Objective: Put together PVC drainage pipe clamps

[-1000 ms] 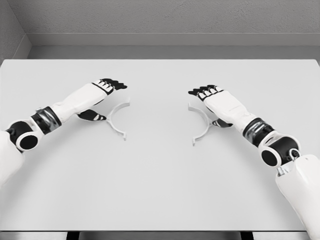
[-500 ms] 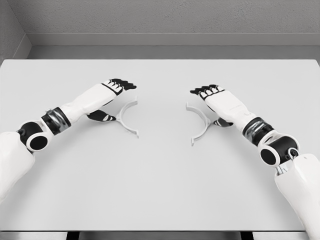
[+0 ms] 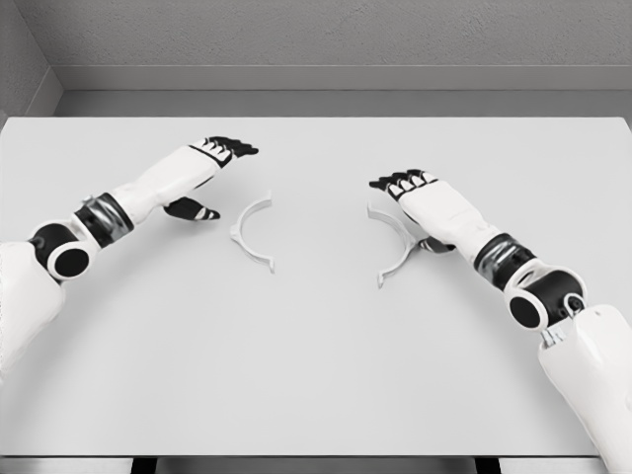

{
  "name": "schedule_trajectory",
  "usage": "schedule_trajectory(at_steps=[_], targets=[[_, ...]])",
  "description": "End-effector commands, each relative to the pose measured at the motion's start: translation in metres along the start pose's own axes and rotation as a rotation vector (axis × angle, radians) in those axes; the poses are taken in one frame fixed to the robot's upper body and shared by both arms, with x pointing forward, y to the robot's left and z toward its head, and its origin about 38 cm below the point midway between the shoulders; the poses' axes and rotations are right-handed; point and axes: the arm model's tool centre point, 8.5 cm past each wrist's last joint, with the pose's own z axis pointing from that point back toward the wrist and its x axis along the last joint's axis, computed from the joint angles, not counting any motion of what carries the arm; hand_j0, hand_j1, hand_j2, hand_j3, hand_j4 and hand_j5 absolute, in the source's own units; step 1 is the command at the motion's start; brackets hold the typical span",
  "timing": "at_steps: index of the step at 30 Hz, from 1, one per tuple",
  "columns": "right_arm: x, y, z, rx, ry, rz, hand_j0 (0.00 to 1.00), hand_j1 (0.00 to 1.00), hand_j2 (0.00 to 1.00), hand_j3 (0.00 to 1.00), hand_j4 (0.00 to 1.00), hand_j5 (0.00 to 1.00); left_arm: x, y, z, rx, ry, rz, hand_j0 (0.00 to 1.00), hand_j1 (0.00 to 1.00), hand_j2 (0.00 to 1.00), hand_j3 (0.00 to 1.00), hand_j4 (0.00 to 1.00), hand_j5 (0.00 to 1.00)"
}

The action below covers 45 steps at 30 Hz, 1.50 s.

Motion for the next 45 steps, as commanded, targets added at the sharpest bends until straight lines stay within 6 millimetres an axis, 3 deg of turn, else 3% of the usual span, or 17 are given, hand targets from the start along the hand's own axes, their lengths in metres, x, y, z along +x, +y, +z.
schedule_trajectory(at_steps=[1, 33, 36, 37, 39, 40, 43, 45], targets=[[0.005, 0.002, -0.002, 0.002, -0.012, -0.004, 1.0, 1.0, 1.0, 1.0, 1.0, 1.0, 0.0, -0.004, -0.003, 0.002, 0.003, 0.018, 1.0, 1.0, 1.0, 1.0, 1.0, 1.0], [0.033, 0.0, -0.028, 0.002, -0.057, -0.023, 1.0, 1.0, 1.0, 1.0, 1.0, 1.0, 0.02, -0.018, -0.021, 0.002, -0.039, 0.04, 1.0, 1.0, 1.0, 1.0, 1.0, 1.0], [0.031, -0.011, -0.027, -0.023, -0.054, -0.014, 1.0, 1.0, 1.0, 1.0, 1.0, 1.0, 0.022, -0.018, -0.022, 0.003, -0.044, 0.038, 1.0, 1.0, 1.0, 1.0, 1.0, 1.0], [0.028, -0.028, -0.023, -0.067, -0.046, -0.006, 1.0, 1.0, 1.0, 1.0, 1.0, 1.0, 0.022, -0.018, -0.022, 0.002, -0.045, 0.035, 1.0, 1.0, 1.0, 1.0, 1.0, 1.0], [0.008, -0.063, 0.003, -0.167, 0.005, -0.003, 1.0, 1.0, 1.0, 1.0, 1.0, 1.0, 0.022, -0.019, -0.021, 0.0, -0.044, 0.037, 1.0, 1.0, 1.0, 1.0, 1.0, 1.0], [-0.002, -0.072, 0.019, -0.205, 0.031, 0.002, 1.0, 1.0, 1.0, 1.0, 1.0, 1.0, 0.024, -0.019, -0.022, 0.003, -0.049, 0.037, 1.0, 1.0, 1.0, 1.0, 1.0, 1.0], [-0.033, -0.08, 0.056, -0.256, 0.061, 0.024, 1.0, 1.0, 1.0, 1.0, 1.0, 1.0, 0.024, -0.019, -0.021, 0.003, -0.05, 0.039, 1.0, 1.0, 1.0, 1.0, 1.0, 1.0], [-0.04, -0.08, 0.076, -0.272, -0.027, 0.04, 1.0, 1.0, 1.0, 1.0, 1.0, 1.0, 0.028, -0.02, -0.022, 0.005, -0.06, 0.038, 1.0, 1.0, 1.0, 1.0, 1.0, 1.0]])
